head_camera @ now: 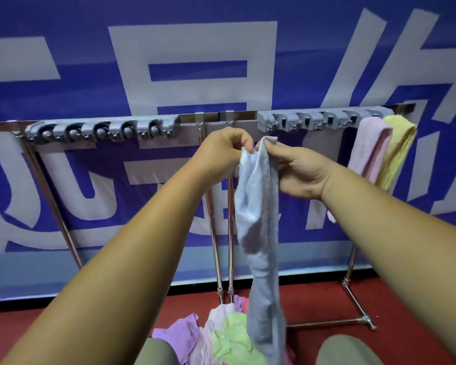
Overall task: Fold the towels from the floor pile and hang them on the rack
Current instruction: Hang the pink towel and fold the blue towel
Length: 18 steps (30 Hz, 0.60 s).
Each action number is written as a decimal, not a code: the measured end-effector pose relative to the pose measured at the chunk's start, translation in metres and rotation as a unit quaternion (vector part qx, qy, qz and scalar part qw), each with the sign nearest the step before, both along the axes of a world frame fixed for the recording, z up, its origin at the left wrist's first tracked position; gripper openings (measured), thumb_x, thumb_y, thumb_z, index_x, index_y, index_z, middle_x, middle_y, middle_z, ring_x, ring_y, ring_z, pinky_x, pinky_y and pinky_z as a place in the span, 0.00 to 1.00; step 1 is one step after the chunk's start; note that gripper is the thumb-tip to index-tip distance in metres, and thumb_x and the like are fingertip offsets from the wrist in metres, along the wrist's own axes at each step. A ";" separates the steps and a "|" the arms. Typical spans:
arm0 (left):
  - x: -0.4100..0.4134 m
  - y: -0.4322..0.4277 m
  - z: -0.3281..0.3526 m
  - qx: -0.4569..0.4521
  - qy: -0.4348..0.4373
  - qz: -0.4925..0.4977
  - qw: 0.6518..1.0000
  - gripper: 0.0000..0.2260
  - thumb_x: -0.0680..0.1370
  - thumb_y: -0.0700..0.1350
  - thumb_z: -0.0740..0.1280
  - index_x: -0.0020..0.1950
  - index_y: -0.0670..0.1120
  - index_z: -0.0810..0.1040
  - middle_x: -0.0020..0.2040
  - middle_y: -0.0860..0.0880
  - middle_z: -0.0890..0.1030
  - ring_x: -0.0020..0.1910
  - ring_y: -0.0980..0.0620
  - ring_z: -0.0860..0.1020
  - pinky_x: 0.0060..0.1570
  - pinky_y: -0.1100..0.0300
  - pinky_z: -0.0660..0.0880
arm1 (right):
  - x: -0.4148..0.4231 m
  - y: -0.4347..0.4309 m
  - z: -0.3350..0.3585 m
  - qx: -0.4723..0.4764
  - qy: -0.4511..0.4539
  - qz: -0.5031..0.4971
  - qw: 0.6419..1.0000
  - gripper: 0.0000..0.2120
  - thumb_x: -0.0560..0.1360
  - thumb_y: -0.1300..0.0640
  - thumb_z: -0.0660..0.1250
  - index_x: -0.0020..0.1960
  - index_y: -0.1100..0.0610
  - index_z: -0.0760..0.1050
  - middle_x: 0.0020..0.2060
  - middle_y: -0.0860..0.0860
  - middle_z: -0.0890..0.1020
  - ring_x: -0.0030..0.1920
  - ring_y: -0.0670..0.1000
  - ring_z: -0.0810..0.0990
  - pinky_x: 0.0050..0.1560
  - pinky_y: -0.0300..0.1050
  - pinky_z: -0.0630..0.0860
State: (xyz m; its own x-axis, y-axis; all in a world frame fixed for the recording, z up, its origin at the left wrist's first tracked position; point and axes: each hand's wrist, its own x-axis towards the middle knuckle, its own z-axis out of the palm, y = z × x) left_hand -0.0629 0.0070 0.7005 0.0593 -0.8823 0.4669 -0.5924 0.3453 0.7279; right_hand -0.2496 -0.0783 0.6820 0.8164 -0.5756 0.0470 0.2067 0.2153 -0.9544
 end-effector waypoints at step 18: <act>0.059 0.019 -0.052 0.055 -0.315 0.035 0.947 0.13 0.76 0.40 0.75 0.48 0.58 0.77 0.46 0.53 0.77 0.43 0.55 0.75 0.43 0.56 0.73 | 0.026 -0.020 0.007 -0.041 -0.069 -0.222 0.972 0.12 0.81 0.65 0.70 0.62 0.69 0.82 0.52 0.60 0.86 0.53 0.56 0.86 0.62 0.56 0.83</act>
